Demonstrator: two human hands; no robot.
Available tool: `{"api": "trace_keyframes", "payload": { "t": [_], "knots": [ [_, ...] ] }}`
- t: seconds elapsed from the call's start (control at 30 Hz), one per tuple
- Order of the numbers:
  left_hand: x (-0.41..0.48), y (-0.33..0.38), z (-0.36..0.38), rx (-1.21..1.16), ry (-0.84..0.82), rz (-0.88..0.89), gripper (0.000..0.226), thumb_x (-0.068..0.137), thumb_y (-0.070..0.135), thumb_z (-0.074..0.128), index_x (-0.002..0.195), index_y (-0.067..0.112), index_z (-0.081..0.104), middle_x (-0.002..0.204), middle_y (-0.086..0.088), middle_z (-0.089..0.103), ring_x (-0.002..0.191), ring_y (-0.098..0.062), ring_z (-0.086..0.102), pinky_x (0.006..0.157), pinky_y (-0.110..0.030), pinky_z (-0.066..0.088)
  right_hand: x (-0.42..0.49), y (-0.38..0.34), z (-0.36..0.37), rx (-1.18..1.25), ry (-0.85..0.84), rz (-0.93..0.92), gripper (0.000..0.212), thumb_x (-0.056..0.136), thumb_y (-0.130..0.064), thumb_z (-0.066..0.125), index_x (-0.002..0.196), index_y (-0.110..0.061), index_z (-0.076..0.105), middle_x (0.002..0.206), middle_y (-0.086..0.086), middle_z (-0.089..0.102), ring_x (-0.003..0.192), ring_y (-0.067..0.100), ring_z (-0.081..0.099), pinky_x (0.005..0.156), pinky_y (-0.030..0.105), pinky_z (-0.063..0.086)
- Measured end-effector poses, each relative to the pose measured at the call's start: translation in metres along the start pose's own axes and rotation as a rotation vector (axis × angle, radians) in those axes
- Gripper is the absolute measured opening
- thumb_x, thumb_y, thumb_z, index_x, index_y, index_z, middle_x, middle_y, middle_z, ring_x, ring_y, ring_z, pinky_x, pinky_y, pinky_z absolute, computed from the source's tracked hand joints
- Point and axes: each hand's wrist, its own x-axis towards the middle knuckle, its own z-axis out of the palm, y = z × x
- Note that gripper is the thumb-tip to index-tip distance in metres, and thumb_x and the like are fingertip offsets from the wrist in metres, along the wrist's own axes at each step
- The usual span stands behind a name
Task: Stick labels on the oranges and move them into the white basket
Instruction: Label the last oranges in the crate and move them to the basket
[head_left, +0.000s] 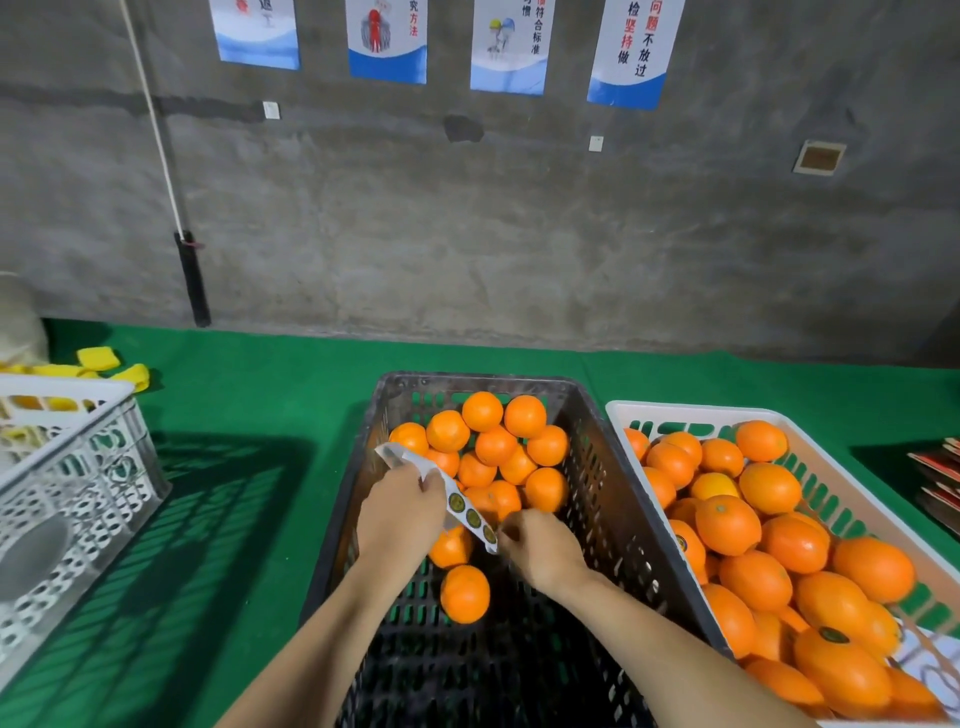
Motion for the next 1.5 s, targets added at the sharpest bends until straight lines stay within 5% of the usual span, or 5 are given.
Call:
{"api": "trace_keyframes", "payload": {
  "t": [0.07,0.23,0.7,0.93,1.5],
  "knots": [
    [0.001,0.000,0.000,0.045,0.046,0.018,0.044,0.103,0.037,0.042,0.104,-0.004,0.058,0.059,0.001,0.046,0.051,-0.011,0.043,0.046,-0.030,0.024,0.004,0.002,0.010,-0.166,-0.064,-0.001,0.028,0.095,-0.038,0.057,0.075,-0.019,0.060,0.079,0.005,0.063,0.076,0.028,0.058,0.059,0.037,0.041],
    [-0.003,-0.003,-0.001,0.171,0.049,0.113,0.037,0.103,0.038,0.040,0.095,0.006,0.055,0.061,-0.002,0.051,0.051,-0.016,0.048,0.045,-0.033,0.035,0.015,0.001,0.024,-0.459,-0.089,-0.188,0.026,0.102,-0.034,0.042,0.087,-0.018,0.056,0.098,0.008,0.068,0.089,0.031,0.062,0.061,0.034,0.036],
    [0.009,-0.007,-0.001,0.338,0.064,0.152,0.037,0.103,0.034,0.037,0.081,0.009,0.053,0.089,-0.018,0.066,0.056,-0.022,0.048,0.045,-0.032,0.035,0.014,-0.001,0.056,-0.461,-0.257,-0.391,0.027,0.102,-0.030,0.042,0.100,-0.013,0.063,0.109,0.012,0.063,0.099,0.032,0.062,0.076,0.041,0.048],
    [0.007,-0.009,-0.002,0.290,0.077,0.148,0.037,0.103,0.033,0.038,0.070,0.017,0.039,0.068,-0.003,0.052,0.059,-0.022,0.048,0.046,-0.031,0.024,0.017,0.017,0.062,-0.233,-0.281,-0.265,0.035,0.096,-0.047,0.047,0.106,-0.025,0.072,0.109,0.001,0.064,0.106,0.025,0.060,0.083,0.033,0.049],
    [0.010,-0.015,0.007,0.347,0.050,0.198,0.033,0.104,0.034,0.036,0.075,0.019,0.045,0.065,0.000,0.052,0.057,-0.017,0.050,0.047,-0.029,0.027,0.020,0.025,0.077,-0.043,-0.493,-0.022,0.082,0.090,-0.049,0.066,0.155,-0.024,0.021,0.151,0.007,0.040,0.134,0.027,0.046,0.113,0.037,0.036]
  ]
}}
